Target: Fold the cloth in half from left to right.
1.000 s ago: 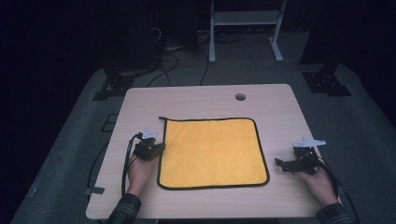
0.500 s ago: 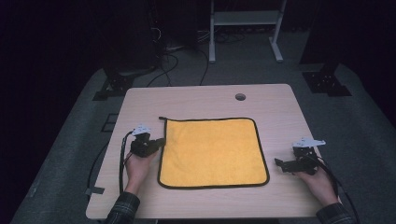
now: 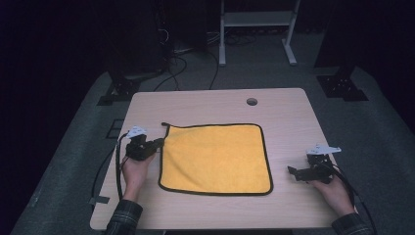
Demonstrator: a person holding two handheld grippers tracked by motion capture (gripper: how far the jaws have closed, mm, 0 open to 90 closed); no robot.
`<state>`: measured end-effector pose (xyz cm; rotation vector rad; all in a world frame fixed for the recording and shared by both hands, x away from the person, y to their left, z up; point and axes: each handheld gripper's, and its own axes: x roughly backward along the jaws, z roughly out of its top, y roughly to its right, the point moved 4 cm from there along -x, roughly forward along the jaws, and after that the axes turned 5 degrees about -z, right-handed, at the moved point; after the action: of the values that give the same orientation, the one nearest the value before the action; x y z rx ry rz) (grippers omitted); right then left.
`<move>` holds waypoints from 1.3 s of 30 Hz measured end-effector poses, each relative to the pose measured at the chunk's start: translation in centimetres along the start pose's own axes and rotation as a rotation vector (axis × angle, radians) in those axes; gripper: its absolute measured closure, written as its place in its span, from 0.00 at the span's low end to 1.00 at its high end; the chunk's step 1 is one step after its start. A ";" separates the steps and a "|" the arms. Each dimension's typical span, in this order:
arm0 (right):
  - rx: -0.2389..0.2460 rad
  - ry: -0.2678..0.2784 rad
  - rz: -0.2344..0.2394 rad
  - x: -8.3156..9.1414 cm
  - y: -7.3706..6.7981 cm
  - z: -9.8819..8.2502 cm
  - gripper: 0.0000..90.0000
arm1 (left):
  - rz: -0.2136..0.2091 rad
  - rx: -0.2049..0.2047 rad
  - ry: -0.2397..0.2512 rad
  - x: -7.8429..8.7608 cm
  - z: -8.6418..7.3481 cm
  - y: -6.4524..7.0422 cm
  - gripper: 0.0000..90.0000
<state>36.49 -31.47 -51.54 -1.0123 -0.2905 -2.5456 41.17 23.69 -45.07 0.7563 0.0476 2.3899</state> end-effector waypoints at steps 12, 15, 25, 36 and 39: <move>0.000 0.000 0.000 0.0 0.0 0.0 0.03 | -0.034 0.038 0.060 2.0 1.0 -0.7 0.96; 0.000 0.000 0.000 0.0 0.0 0.0 0.03 | -0.092 0.031 0.070 1.4 1.7 0.6 0.96; 0.000 0.000 0.000 0.0 0.0 0.0 0.03 | -0.177 0.011 0.063 -0.7 2.9 3.2 0.96; 0.000 0.000 0.000 0.0 0.0 0.0 0.03 | -0.269 -0.024 0.036 -4.3 4.2 6.6 0.96; 0.000 0.000 0.000 0.0 0.0 0.0 0.03 | -0.295 -0.036 0.025 -5.5 4.6 7.9 0.96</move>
<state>36.49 -31.47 -51.54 -1.0123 -0.2903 -2.5460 42.77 13.51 -42.33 0.6540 0.1184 2.1141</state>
